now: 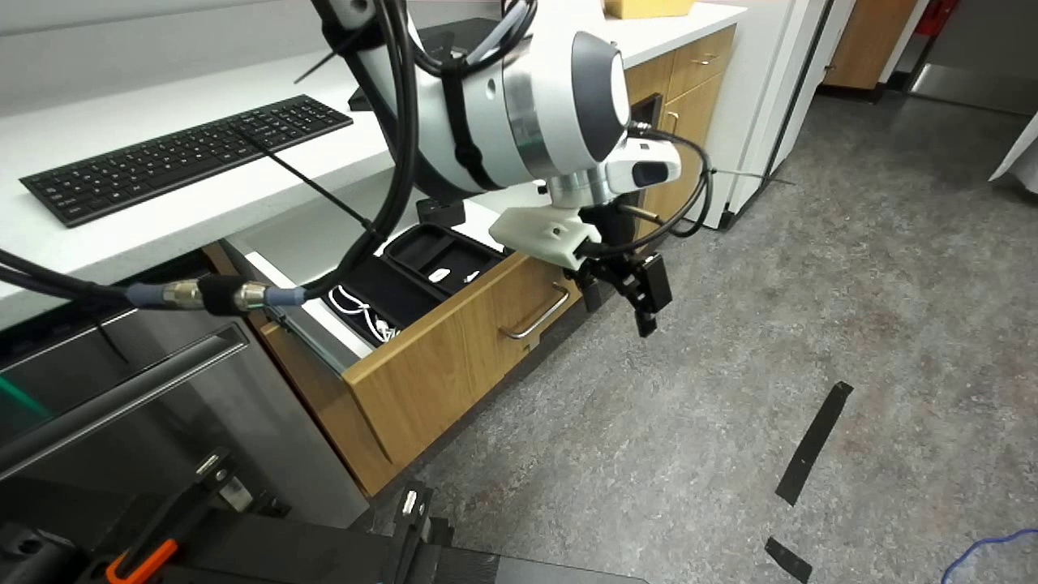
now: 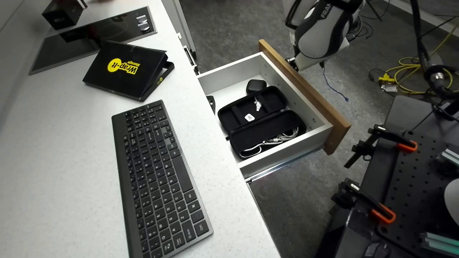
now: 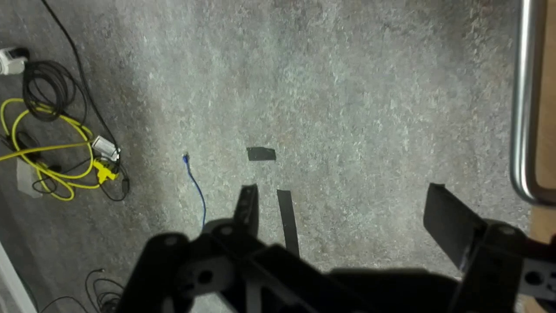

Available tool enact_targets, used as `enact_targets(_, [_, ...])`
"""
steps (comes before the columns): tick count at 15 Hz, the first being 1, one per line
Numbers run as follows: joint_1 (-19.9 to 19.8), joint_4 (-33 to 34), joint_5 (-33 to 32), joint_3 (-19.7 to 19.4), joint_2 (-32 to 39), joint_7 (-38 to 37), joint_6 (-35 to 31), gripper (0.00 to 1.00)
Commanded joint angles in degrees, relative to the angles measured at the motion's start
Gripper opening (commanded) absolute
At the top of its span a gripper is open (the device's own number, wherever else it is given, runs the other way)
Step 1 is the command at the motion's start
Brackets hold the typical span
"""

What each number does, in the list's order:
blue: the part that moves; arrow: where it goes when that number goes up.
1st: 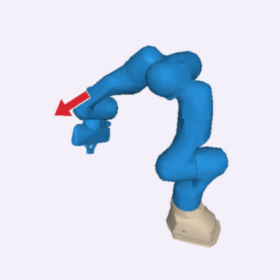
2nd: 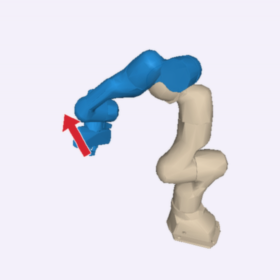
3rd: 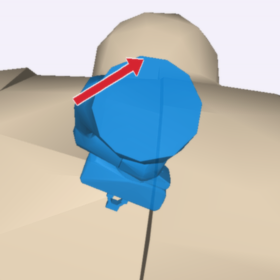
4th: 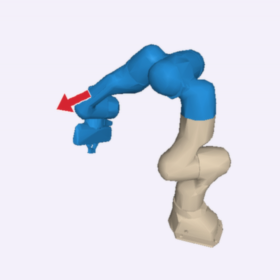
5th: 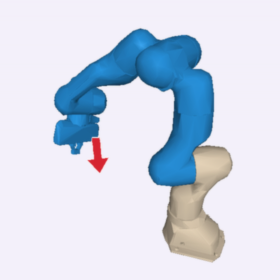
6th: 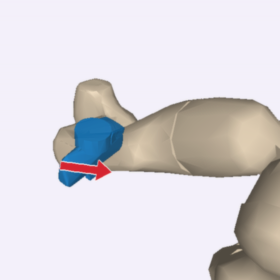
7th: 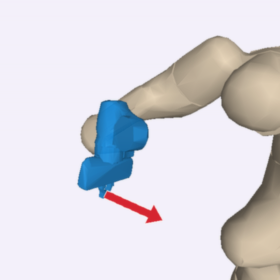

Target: Close the open drawer.

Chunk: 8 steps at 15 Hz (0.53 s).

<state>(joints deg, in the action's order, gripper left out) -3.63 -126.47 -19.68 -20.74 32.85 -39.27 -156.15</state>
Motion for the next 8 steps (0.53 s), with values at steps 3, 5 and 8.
enact_targets(3, [-1.24, 5.21, 12.46, 8.11, 3.72, 9.93, 2.01, 1.0])
enact_targets(5, [-0.71, 7.79, 16.13, 10.76, 4.77, 13.5, 3.28, 1.0])
enact_targets(8, [0.72, 13.64, 20.18, 14.38, 7.48, 16.18, 7.69, 1.0])
